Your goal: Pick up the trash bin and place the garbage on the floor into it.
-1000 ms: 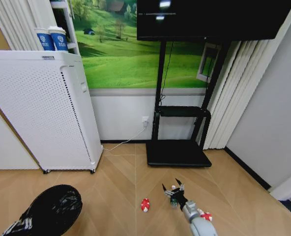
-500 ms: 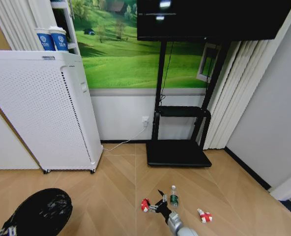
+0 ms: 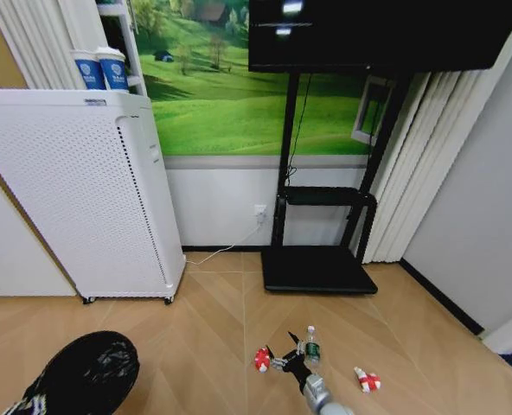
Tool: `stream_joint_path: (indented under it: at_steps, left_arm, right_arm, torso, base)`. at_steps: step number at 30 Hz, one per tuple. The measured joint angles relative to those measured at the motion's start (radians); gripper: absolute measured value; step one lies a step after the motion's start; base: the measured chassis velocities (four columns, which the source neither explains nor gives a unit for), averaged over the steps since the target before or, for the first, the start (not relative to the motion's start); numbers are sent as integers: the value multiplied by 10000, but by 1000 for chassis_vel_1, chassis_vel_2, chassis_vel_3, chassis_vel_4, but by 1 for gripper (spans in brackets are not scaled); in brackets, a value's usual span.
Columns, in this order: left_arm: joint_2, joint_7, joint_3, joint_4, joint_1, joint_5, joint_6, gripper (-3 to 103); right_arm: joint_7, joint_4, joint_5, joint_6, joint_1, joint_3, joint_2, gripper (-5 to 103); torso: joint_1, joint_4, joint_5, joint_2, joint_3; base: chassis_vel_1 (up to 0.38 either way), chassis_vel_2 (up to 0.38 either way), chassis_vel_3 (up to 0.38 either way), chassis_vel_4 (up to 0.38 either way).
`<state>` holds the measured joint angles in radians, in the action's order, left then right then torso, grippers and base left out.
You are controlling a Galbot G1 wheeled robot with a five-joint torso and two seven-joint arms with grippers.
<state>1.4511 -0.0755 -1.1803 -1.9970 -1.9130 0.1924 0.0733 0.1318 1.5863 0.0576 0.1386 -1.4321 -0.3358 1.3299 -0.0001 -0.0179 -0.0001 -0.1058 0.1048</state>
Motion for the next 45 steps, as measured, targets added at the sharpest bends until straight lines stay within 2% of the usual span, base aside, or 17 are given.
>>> stream_joint_path:
  at_steps: [10, 14, 16, 19, 20, 23, 30, 35, 38, 45]
  left_arm:
    - [33, -93, 41, -2, -9, 3, 8, 7]
    - [44, -120, 44, -5, -14, 6, 29, 7]
    - [51, -122, 61, -3, -10, 4, 29, 7]
    - [58, -121, 165, -28, -5, -18, 29, 7]
    - [58, -121, 165, -28, -5, -18, 29, 7]
    - [53, -119, 225, -157, -10, -1, 31, 7]
    - [16, -124, 332, -227, 57, 35, 48, 7]
    - [23, -119, 448, -233, 110, 13, 47, 7]
    - [0, -107, 552, -232, 164, -10, 29, 7]
    - [-116, -87, 635, -279, 217, 11, -21, 7]
  right_arm:
    - [-328, -233, -59, 50, 202, 7, 31, 100]
    - [-896, -351, -217, -8, 369, 45, 148, 100]
    - [-1062, -352, -231, -192, 388, 62, 221, 100]
    - [-1519, -612, -86, -1063, 552, 117, 414, 100]
    - [-1519, -612, -86, -1063, 552, 117, 414, 100]
    - [-1738, -1154, -247, -1590, 977, -92, 418, 100]
    - [-1766, -1913, -401, -1833, 1621, -659, 72, 100]
    - [-1715, -2216, -445, -1872, 1650, -929, -22, 100]
    - [-1420, -2328, -490, -1935, 1451, -1027, -203, 100]
    - [-1256, -3148, -461, -2050, 1749, -1057, -156, 100]
  torso:
    - [0, -1, 2, -1, 1]
    - [0, -1, -1, 1, 2]
    - [0, 0, -5, 1, 1]
    - [-1, -3, -1, 1, 0]
    - [-1, -3, -1, 1, 0]
    - [0, 5, 6, 1, 2]
    - [1, -5, 2, 0, 2]
    - [1, -2, 4, 1, 2]
    - [1, -1, 1, 1, 2]
    - [1, -1, 1, 1, 2]
  base:
    - [249, 239, -250, -262]
    - [320, 312, -311, -330]
    - [314, 269, -291, -296]
    - [235, 146, -214, -222]
    - [216, 20, -100, -179]
    - [63, 34, -4, -64]
    - [-73, -28, 70, 34]
    - [-24, -25, 6, 9]
    - [0, 0, 0, 0]
    - [0, 0, 0, 0]
